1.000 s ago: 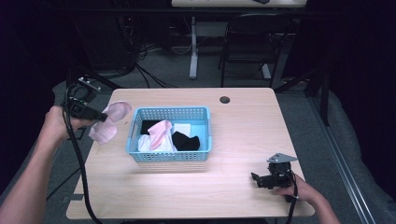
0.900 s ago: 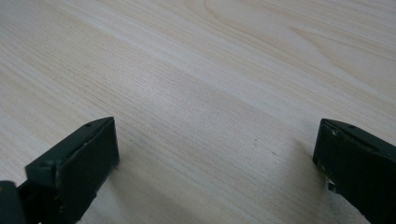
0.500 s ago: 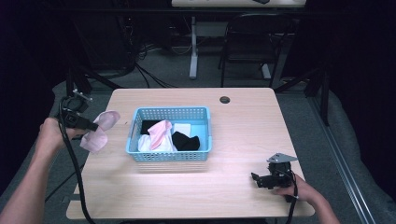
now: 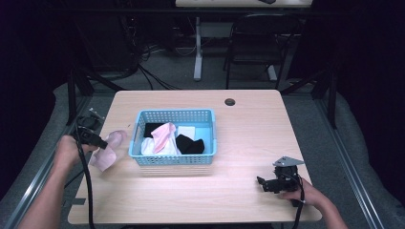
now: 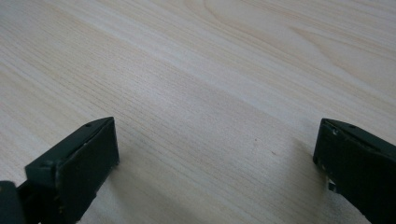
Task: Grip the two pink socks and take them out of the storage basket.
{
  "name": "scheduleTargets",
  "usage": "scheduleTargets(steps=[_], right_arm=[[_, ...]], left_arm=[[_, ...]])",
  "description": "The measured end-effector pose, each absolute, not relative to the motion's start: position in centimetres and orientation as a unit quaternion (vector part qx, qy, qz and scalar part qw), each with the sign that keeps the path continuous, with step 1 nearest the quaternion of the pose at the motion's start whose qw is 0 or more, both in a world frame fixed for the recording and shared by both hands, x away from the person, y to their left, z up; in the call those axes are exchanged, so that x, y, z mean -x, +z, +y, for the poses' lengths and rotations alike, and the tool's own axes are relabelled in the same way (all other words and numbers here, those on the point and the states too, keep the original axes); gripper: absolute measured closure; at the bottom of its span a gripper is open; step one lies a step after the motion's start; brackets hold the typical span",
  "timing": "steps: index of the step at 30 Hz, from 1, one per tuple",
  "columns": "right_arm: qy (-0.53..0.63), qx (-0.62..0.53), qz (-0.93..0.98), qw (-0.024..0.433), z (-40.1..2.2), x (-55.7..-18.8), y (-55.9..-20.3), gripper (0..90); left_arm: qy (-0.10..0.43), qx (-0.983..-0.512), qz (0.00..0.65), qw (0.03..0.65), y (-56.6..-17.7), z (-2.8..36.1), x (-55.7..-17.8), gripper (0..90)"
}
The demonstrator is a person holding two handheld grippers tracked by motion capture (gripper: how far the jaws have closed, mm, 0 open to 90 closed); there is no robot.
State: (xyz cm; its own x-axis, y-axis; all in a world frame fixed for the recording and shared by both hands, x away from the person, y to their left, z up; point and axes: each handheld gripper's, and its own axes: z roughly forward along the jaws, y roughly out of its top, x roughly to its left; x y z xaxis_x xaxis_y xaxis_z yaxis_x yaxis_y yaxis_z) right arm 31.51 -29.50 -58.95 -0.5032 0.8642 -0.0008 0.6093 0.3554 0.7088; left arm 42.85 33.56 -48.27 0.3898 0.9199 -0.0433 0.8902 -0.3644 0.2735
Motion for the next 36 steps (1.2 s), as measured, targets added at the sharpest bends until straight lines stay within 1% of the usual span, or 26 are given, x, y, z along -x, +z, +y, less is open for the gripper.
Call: scheduleTargets(steps=[5, 8, 10, 11, 12, 14, 16, 19, 23, 25, 30, 36], right_arm=[[0.332, -0.459, 0.801, 0.191, -29.5, -31.5, -58.9, 0.0], [0.33, -0.459, 0.802, 0.191, -29.5, -31.5, -58.9, 0.0], [0.333, -0.459, 0.801, 0.19, -29.5, -31.5, -58.9, 0.0], [0.331, -0.46, 0.801, 0.192, -29.5, -31.5, -58.9, 0.0], [0.334, -0.46, 0.8, 0.19, -29.5, -31.5, -58.9, 0.0], [0.334, -0.459, 0.801, 0.19, -29.5, -31.5, -58.9, 0.0], [0.332, -0.46, 0.801, 0.191, -29.5, -31.5, -58.9, 0.0], [0.331, -0.46, 0.801, 0.192, -29.5, -31.5, -58.9, 0.0], [0.333, -0.459, 0.801, 0.19, -29.5, -31.5, -58.9, 0.0], [0.333, -0.459, 0.802, 0.19, -29.5, -31.5, -58.9, 0.0], [0.332, -0.46, 0.801, 0.191, -29.5, -31.5, -58.9, 0.0], [0.331, -0.46, 0.801, 0.191, -29.5, -31.5, -58.9, 0.0]], left_arm=[[0.036, -0.815, 0.565, 0.122, -51.0, 33.6, -42.9, 84.5], [0.025, -0.812, 0.57, 0.123, -51.8, 33.8, -42.8, 80.1], [0.023, -0.809, 0.572, 0.131, -51.8, 34.0, -42.8, 71.9], [0.025, -0.807, 0.574, 0.133, -51.6, 34.0, -42.7, 64.7], [0.03, -0.808, 0.573, 0.134, -51.3, 34.0, -42.7, 61.8], [0.038, -0.803, 0.58, 0.136, -50.7, 34.2, -42.6, 49.2], [0.048, -0.798, 0.582, 0.147, -50.0, 34.4, -42.5, 40.4], [0.06, -0.796, 0.581, 0.156, -48.7, 34.7, -42.4, 29.7], [0.077, -0.799, 0.572, 0.171, -46.7, 34.4, -42.3, 19.4], [0.087, -0.801, 0.565, 0.179, -45.8, 33.9, -42.3, 16.2], [0.096, -0.809, 0.546, 0.197, -43.7, 32.3, -42.7, 13.4], [0.104, -0.821, 0.521, 0.207, -42.4, 29.7, -43.7, 8.0]])
